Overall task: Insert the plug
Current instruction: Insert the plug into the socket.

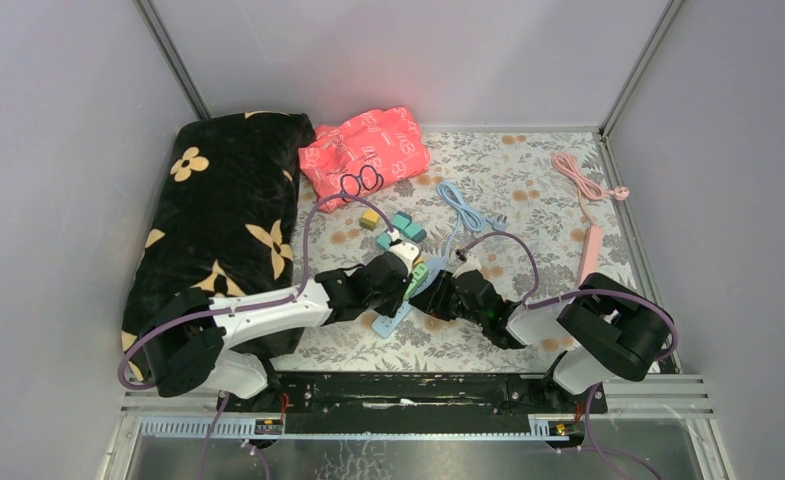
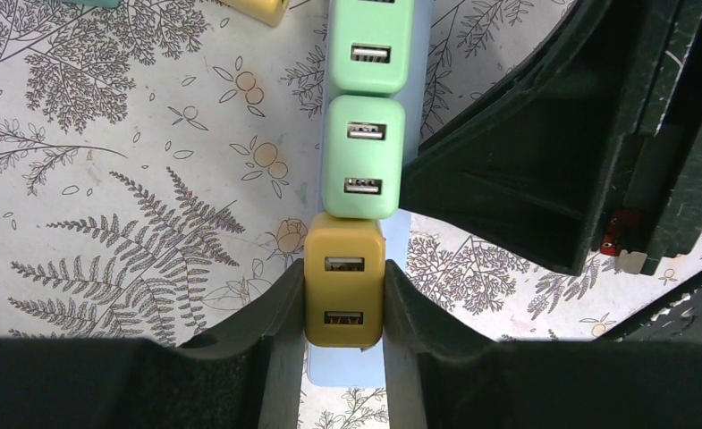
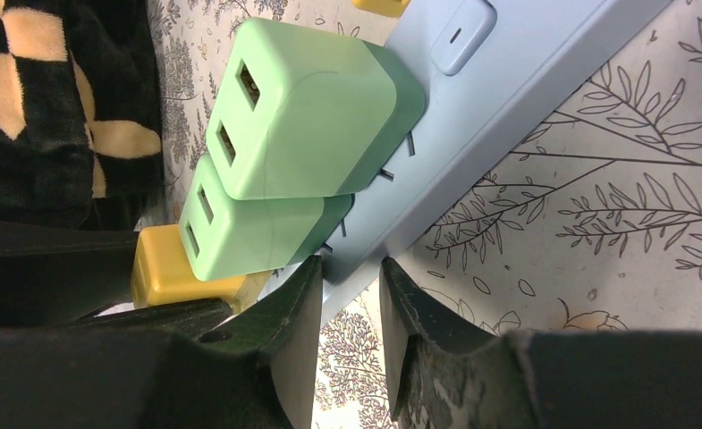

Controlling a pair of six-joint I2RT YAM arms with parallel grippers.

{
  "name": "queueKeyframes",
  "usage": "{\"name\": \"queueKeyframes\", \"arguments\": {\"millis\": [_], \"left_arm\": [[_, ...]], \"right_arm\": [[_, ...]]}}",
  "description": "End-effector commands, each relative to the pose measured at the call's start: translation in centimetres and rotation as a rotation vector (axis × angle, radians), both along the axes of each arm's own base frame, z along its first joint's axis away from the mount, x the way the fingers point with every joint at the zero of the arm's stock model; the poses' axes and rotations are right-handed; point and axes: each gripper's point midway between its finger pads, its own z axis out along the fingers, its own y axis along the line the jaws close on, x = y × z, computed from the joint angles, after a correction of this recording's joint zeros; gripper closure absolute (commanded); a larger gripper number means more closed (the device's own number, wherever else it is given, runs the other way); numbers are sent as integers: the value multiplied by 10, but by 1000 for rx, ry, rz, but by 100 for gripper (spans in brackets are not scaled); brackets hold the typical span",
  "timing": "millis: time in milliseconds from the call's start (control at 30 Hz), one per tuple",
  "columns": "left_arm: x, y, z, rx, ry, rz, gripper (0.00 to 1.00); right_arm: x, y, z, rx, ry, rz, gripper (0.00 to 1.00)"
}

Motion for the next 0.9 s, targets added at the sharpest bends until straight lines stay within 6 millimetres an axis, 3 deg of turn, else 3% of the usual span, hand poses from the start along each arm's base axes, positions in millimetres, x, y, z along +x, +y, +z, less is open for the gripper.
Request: {"name": "queueKeyframes", "arguments": {"millis": [0, 267, 667, 867], "left_arm": [[-30, 24, -56, 148, 139, -12, 100], [-37, 20, -62, 170, 151, -21, 100], [-50, 46, -73, 240, 201, 72, 100], [-51, 43, -73, 211, 204, 74, 100]], "right_arm": [[-1, 0, -11, -61, 5, 28, 66], [0, 2, -10, -56, -5, 39, 66], [-1, 2, -11, -59, -13, 44, 66], [0, 4, -6, -43, -35, 54, 66]]}}
